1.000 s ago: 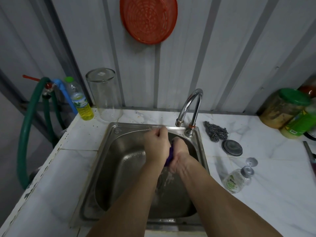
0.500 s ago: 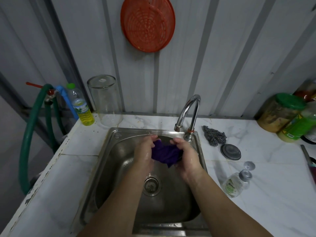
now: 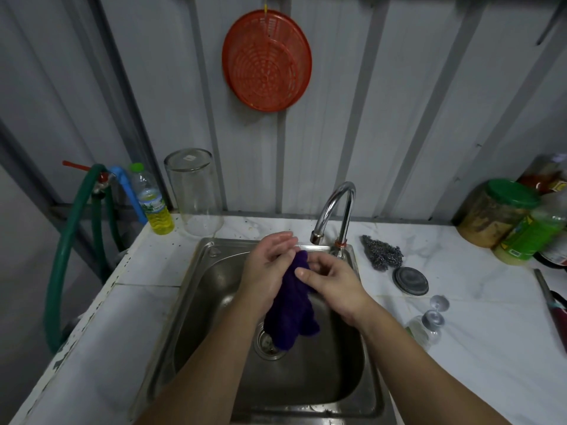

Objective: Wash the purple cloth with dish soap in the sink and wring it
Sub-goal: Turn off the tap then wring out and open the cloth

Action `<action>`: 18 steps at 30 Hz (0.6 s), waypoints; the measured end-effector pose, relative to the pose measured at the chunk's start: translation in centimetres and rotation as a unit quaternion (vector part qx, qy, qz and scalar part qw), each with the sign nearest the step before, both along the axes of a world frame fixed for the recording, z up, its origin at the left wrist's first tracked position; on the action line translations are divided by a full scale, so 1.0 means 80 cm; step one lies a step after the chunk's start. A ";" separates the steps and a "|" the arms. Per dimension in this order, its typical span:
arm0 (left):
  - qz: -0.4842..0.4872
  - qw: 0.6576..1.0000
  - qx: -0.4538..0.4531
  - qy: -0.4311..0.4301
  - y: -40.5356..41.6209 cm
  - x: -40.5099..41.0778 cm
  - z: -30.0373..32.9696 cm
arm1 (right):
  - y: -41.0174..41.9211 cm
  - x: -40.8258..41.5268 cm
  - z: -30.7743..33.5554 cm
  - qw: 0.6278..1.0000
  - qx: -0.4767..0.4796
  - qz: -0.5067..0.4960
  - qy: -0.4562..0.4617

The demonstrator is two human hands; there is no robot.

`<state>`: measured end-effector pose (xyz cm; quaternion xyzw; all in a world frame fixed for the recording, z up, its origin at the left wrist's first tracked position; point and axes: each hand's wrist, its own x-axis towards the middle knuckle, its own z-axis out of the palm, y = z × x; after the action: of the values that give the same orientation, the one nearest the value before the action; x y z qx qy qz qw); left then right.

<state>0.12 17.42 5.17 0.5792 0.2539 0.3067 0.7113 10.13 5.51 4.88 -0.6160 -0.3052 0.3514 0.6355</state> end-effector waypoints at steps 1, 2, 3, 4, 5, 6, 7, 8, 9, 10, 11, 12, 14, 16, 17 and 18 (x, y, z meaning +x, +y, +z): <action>-0.002 1.000 -0.008 -0.004 -0.001 -0.001 0.000 | -0.001 0.000 0.001 1.000 0.011 -0.022 0.001; -0.006 1.000 -0.017 -0.012 -0.004 -0.002 -0.001 | -0.002 -0.002 0.002 0.999 0.022 -0.048 0.006; -0.008 0.999 -0.027 -0.020 -0.007 -0.002 -0.003 | -0.002 -0.004 0.002 0.997 0.035 -0.066 0.013; -0.008 0.999 -0.039 -0.024 -0.010 -0.001 -0.003 | -0.002 -0.006 0.002 0.996 0.043 -0.079 0.017; -0.007 0.999 -0.050 -0.017 -0.014 -0.001 -0.003 | -0.002 -0.008 0.003 0.995 0.047 -0.088 0.016; -0.012 0.998 -0.061 -0.006 -0.017 -0.002 0.000 | -0.003 -0.009 0.005 0.994 0.050 -0.096 0.011; -0.027 0.997 -0.070 0.006 -0.017 -0.003 0.003 | -0.003 -0.010 0.007 0.993 0.054 -0.104 0.008; -0.054 0.995 -0.079 0.013 -0.015 -0.007 0.005 | -0.004 -0.010 0.009 0.992 0.059 -0.111 0.008; -0.088 0.993 -0.077 0.014 -0.012 -0.011 0.006 | -0.006 -0.008 0.009 0.991 0.061 -0.119 0.007; -0.122 0.991 -0.056 0.018 -0.007 -0.016 0.008 | -0.008 -0.005 0.010 0.991 0.057 -0.124 0.000; -0.148 0.988 -0.014 0.032 -0.001 -0.021 0.010 | -0.011 -0.002 0.011 0.991 0.049 -0.127 -0.013; -0.161 0.985 0.035 0.052 0.002 -0.024 0.012 | -0.013 0.001 0.013 0.990 0.044 -0.129 -0.027; -0.161 0.977 0.106 0.089 0.007 -0.024 0.017 | -0.016 0.005 0.016 0.988 0.035 -0.132 -0.066; -0.153 0.971 0.135 0.123 0.008 -0.021 0.022 | -0.018 0.009 0.019 0.980 0.009 -0.128 -0.150; -0.144 0.968 0.150 0.142 0.009 -0.020 0.025 | -0.019 0.010 0.020 0.974 -0.005 -0.125 -0.191; -0.133 0.964 0.168 0.159 0.010 -0.018 0.027 | -0.020 0.010 0.021 0.967 -0.015 -0.123 -0.221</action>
<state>-1.35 18.22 7.36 0.7603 0.2295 0.1511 0.5886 10.97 3.94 6.58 -0.7205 -0.3548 0.1299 0.5815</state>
